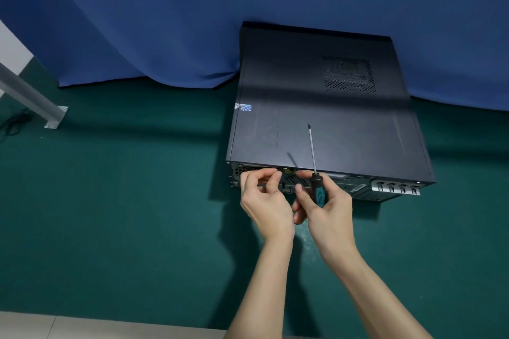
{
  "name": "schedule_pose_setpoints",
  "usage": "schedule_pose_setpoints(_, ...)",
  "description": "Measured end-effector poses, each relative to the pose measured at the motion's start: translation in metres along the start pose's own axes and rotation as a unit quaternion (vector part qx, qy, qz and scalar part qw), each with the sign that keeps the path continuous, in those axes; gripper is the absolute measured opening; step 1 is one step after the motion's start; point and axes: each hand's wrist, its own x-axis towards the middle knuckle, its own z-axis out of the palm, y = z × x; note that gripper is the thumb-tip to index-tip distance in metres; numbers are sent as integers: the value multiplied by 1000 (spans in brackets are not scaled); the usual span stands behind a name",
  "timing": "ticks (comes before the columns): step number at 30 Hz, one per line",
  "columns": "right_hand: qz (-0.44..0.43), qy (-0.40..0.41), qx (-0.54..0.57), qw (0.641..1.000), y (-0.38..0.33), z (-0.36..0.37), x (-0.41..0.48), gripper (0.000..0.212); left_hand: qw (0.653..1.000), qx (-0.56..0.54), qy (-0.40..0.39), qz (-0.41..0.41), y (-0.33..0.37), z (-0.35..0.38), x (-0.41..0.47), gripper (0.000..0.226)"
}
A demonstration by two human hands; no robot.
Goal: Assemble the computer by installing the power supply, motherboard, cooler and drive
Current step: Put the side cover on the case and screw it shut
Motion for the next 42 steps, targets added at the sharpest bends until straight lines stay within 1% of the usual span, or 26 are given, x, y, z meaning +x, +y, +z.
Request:
schedule_pose_setpoints(8,0,-12,-6,1000,2,-4,0,22,1000,-9,24,10,-5,5,0,12)
schedule_pose_setpoints(14,-5,-20,-22,1000,2,-6,0,24,999,-1,31,-7,-6,6,-1,14)
schedule_pose_setpoints(16,-5,-20,-34,999,3,-8,-2,23,999,7,34,-24,-5,7,-2,14)
schedule_pose_setpoints(20,0,-15,-82,997,7,-16,-8,21,996,17,30,-87,-2,7,-2,11)
schedule_pose_setpoints(22,-5,-23,-116,993,10,-21,-14,20,992,10,15,-126,2,7,0,12)
schedule_pose_setpoints(25,-10,-33,-159,987,15,-26,-25,18,981,-15,-30,-189,8,5,8,18)
schedule_pose_setpoints(28,9,-31,-195,980,19,-27,-35,10,963,-48,-71,-254,17,1,15,21)
schedule_pose_setpoints(31,26,-23,-215,976,22,-26,-41,30,942,-66,-98,-313,25,-4,23,19)
schedule_pose_setpoints(33,35,-22,-222,974,21,-25,-42,34,923,-77,-121,-356,32,-7,30,17)
schedule_pose_setpoints(38,37,-25,-240,970,19,-25,-40,34,890,-70,-198,-405,40,-18,46,10)
schedule_pose_setpoints(42,33,-25,-253,966,17,-22,-39,36,871,-82,-233,-425,40,-22,51,6)
